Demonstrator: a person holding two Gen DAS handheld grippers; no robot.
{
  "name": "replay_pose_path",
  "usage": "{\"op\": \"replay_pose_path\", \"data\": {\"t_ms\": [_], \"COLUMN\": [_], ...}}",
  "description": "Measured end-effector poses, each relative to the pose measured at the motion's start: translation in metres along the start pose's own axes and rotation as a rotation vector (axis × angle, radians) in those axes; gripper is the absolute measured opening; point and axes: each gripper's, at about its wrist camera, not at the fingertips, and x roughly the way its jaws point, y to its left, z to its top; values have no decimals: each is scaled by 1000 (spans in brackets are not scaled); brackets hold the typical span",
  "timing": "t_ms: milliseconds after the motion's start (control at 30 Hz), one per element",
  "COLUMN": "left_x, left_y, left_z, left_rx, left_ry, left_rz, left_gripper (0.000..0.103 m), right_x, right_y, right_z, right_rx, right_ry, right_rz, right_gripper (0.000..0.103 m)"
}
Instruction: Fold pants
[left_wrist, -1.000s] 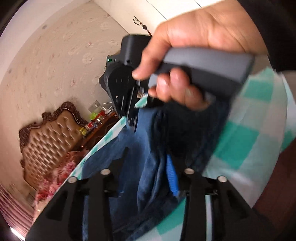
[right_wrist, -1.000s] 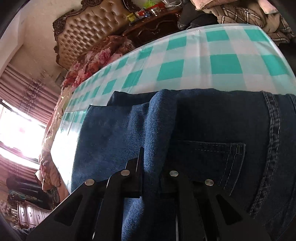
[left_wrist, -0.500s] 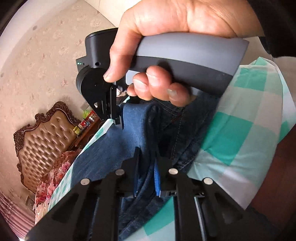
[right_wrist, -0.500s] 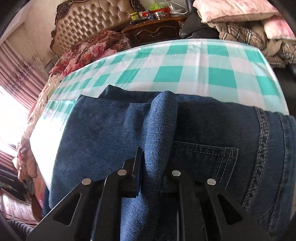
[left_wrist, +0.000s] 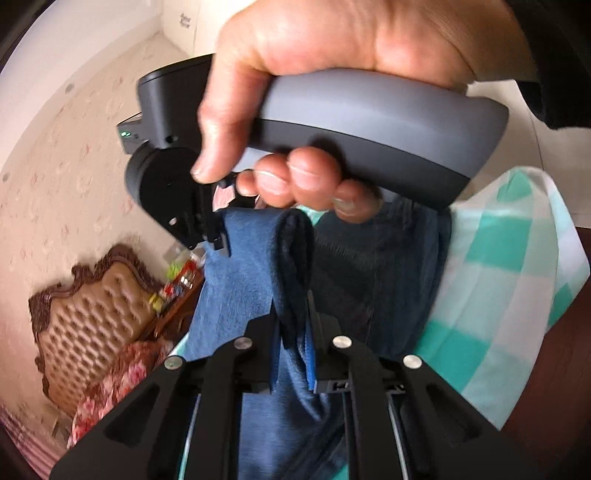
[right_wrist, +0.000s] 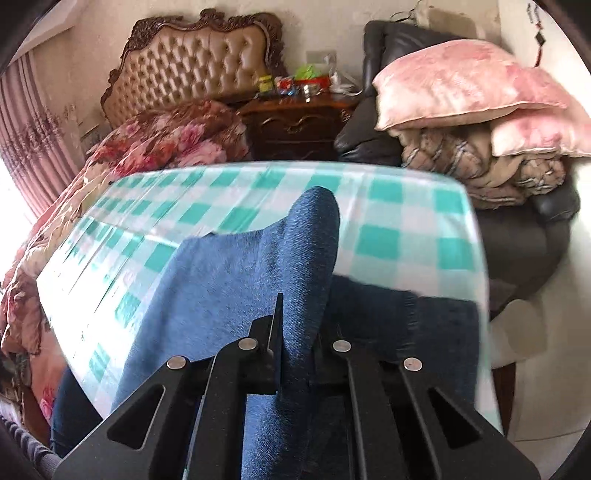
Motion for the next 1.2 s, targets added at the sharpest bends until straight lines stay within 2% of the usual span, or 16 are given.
{"op": "replay_pose_path", "data": {"t_ms": [133, 267, 333, 533, 633, 767, 833, 867, 900, 933, 1000, 1033, 1100, 1167, 1200], "left_x": [12, 25, 32, 48, 57, 61, 65, 69, 71, 72, 66, 57, 42, 36, 37], "left_y": [-13, -30, -37, -65, -65, -62, -69, -71, -69, -65, -40, -25, 17, 62, 80], "left_z": [21, 39, 44, 45, 41, 44, 45, 47, 49, 50, 51, 51, 47, 35, 28], "left_rx": [30, 62, 80, 138, 176, 168, 158, 145, 128, 106, 10, -47, -221, -413, -484], "left_ry": [-37, -51, -45, -3, 2, 3, 32, 43, 52, 58, 38, 11, -11, 9, 33], "left_rz": [-31, -68, -83, -130, -138, -140, -164, -176, -190, -213, -248, -271, -365, -407, -394], "left_gripper": [11, 11, 11, 11, 11, 11, 11, 15, 18, 22, 56, 61, 63, 63, 63], "right_x": [-7, -7, -6, 21, 24, 13, 20, 27, 28, 25, 4, -7, -33, -48, -50], "right_y": [-34, -66, -78, -125, -132, -136, -141, -148, -152, -153, -151, -147, -130, -107, -92], "right_z": [-1, -10, -15, -34, -43, -46, -48, -50, -53, -54, -57, -58, -62, -68, -72], "right_rx": [22, 59, 82, 210, 239, 245, 256, 273, 280, 278, 269, 256, 211, 147, 97], "right_ry": [7, 27, 40, 104, 98, 59, 73, 87, 90, 85, 24, -6, -88, -142, -154], "right_rz": [-50, -62, -45, 85, 107, 121, 118, 104, 69, 5, -112, -181, -349, -351, -364], "right_gripper": [7, 7, 7, 7, 7, 7, 12, 23, 37, 43, 47, 48, 48, 48, 48]}}
